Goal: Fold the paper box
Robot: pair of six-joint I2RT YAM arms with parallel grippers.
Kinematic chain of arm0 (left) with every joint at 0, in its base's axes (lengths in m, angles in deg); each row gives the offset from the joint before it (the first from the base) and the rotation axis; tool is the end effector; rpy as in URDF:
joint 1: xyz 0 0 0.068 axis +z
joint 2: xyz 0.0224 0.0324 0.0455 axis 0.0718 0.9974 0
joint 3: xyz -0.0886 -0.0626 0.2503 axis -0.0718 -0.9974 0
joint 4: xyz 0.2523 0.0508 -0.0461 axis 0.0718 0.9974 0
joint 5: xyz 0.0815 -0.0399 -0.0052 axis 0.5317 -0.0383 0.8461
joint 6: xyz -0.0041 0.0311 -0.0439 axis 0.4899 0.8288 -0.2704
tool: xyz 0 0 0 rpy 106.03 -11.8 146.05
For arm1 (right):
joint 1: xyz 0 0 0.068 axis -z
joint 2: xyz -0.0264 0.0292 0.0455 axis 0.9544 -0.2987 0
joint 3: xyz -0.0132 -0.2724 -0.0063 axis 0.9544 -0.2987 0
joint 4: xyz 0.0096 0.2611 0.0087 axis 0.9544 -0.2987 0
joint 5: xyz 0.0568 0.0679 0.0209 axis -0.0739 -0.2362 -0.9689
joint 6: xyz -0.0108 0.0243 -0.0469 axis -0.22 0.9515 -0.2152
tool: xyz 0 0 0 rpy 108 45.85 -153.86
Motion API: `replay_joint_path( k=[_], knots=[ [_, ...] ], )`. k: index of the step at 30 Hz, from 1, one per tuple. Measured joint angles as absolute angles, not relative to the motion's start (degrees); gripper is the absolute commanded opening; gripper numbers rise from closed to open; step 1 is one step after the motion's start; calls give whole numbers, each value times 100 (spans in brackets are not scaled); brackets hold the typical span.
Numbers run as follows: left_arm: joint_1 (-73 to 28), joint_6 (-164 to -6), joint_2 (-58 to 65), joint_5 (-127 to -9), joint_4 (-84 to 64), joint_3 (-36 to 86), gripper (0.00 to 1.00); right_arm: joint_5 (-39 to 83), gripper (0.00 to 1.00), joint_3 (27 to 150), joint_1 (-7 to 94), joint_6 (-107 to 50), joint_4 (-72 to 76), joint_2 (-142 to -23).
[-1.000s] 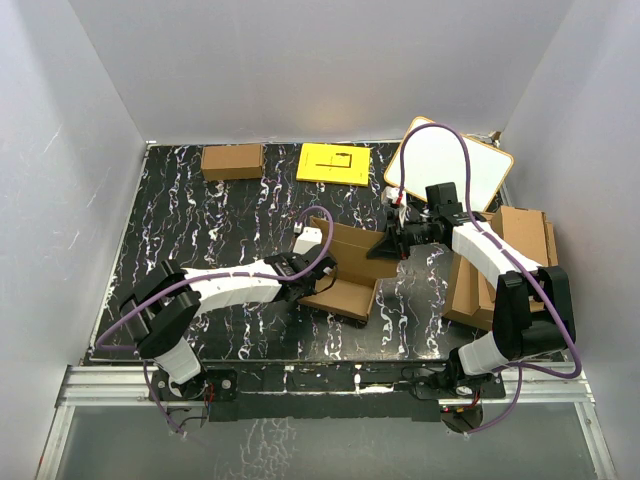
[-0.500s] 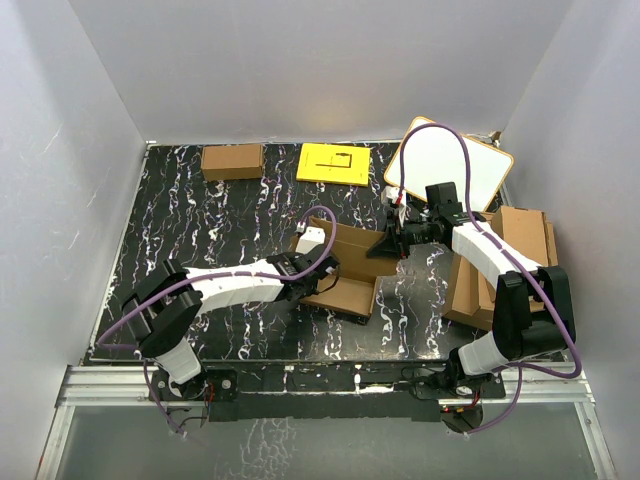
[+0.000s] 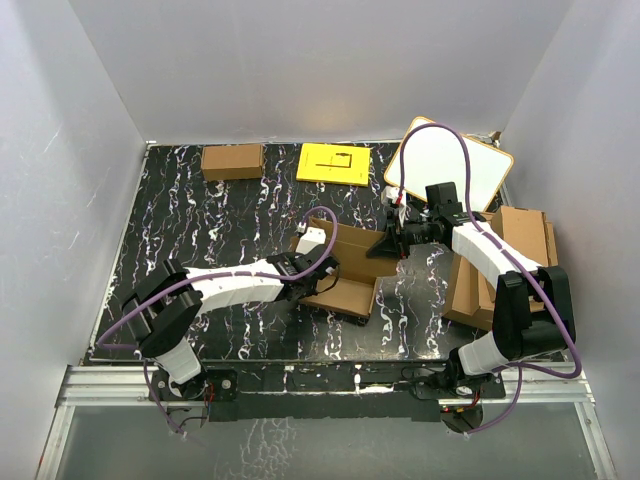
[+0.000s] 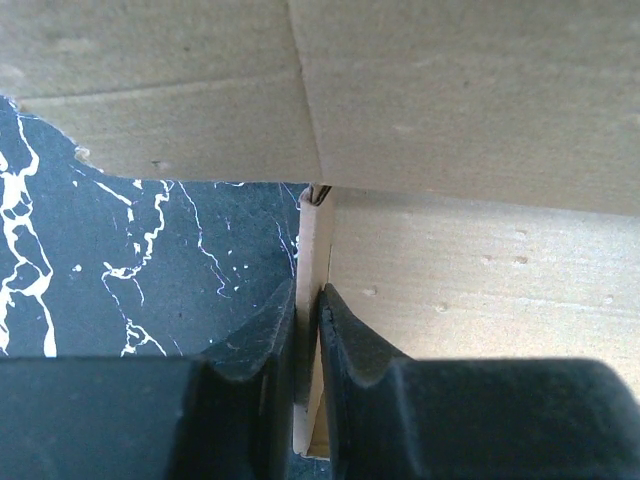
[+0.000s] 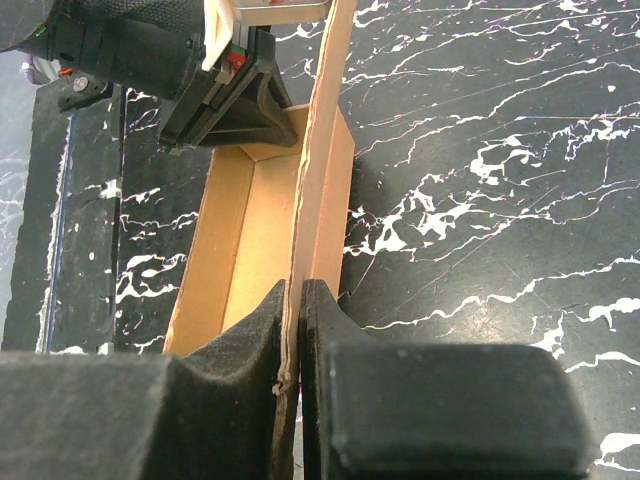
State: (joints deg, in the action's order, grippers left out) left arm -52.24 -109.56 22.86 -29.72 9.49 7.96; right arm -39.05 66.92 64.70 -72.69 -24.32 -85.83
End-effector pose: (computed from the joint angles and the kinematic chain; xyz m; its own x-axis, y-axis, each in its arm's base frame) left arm 0.1950 -0.2611 0.1808 -0.7091 0.1493 -0.6891 0.1924 0.9812 0.0147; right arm 0.2752 0.0718 0.2293 -0.3368 -0.2688 -0.9024 -0.9393 0.1621 0.3023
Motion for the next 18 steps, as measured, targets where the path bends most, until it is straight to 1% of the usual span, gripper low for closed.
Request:
replay_joint_path(
  k=[1,10,12,14,15,18],
  knots=[
    [-5224,-10949,2286,-2972,947,796,0,-3905,8,6692,6470,-7269,-2432,-8583],
    [-5224,-10945,2297,-2946,973,844,1,-3909,8,6692,6470,-7271,-2425,-8583],
    [-5226,-10945,2297,-2933,1008,860,13,-3909,8,6692,6470,-7271,-2421,-8583],
    [-5224,-10936,2297,-2920,1034,866,21,-3912,8,6692,6470,-7271,-2419,-8583],
    [-5224,-10918,2297,-2896,1067,868,24,-3912,8,6692,6470,-7269,-2421,-8583],
    [-5224,-10881,2292,-2861,1144,868,27,-3914,8,6692,6470,-7266,-2423,-8583]
  ],
)
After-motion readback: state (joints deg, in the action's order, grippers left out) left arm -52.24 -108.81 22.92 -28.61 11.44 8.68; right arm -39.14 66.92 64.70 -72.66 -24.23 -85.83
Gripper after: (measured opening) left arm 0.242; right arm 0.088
